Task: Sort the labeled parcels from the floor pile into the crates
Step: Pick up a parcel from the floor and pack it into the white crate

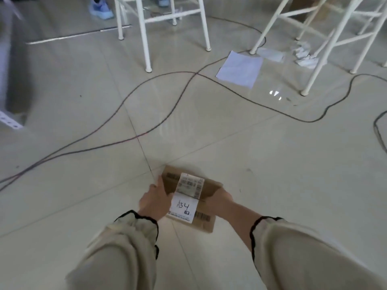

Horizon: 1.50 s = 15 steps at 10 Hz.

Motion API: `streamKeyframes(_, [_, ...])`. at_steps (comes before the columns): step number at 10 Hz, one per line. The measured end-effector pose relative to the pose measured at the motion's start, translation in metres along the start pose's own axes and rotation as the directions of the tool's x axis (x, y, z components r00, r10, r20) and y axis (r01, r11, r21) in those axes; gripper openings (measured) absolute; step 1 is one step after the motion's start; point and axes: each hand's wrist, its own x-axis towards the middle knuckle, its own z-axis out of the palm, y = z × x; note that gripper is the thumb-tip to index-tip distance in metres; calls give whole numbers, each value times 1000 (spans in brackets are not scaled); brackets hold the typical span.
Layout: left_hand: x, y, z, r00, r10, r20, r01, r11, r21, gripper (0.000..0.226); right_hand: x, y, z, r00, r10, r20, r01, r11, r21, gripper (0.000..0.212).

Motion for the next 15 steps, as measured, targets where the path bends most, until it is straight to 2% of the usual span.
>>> streamKeyframes(1, [2,-4,-3,1000,1,-10,-2,999,-34,73,9,4,2,998,-2,59,0,1000,25,46])
streamKeyframes(2, [11,-11,-1,997,-45,67,59,970,-234,76,15,5,-1,988,57,147,-75,990,117,41])
streamKeyframes(3, [13,-8,-3,975,-153,164,219,807,-549,57,21,10,-2,975,71,209,-138,935,326,34])
streamKeyframes(4, [-12,0,-13,965,-207,158,260,714,-650,51,5,8,-16,984,72,165,-147,853,502,45])
streamKeyframes(5, [-66,14,-39,959,-240,154,277,655,-704,46,-41,4,-49,997,20,68,-57,800,597,38])
streamKeyframes(6, [-114,30,-95,969,-222,109,234,681,-694,44,-112,-5,-89,999,-30,39,0,795,607,39])
streamKeyframes(8, [-208,94,-273,992,-110,69,129,750,-649,46,-270,-56,-210,982,-189,23,161,890,427,46])
streamKeyframes(10, [-335,180,-481,1000,19,-15,-24,711,-703,41,-468,-136,-373,947,-276,-164,320,856,405,55])
streamKeyframes(11, [-396,216,-569,993,91,-80,-121,711,-693,32,-555,-163,-432,922,-295,-252,380,819,430,58])
streamKeyframes(12, [-448,233,-627,977,147,-155,-213,684,-698,24,-620,-178,-462,893,-305,-332,440,750,495,57])
streamKeyframes(13, [-483,232,-660,971,172,-168,-239,627,-741,30,-662,-181,-470,859,-303,-412,500,667,552,60])
streamKeyframes(14, [-504,225,-684,961,200,-191,-275,610,-743,46,-688,-180,-467,829,-319,-460,551,610,569,63])
streamKeyframes(15, [-517,217,-697,946,238,-219,-322,614,-721,38,-705,-180,-462,819,-323,-474,567,576,588,65])
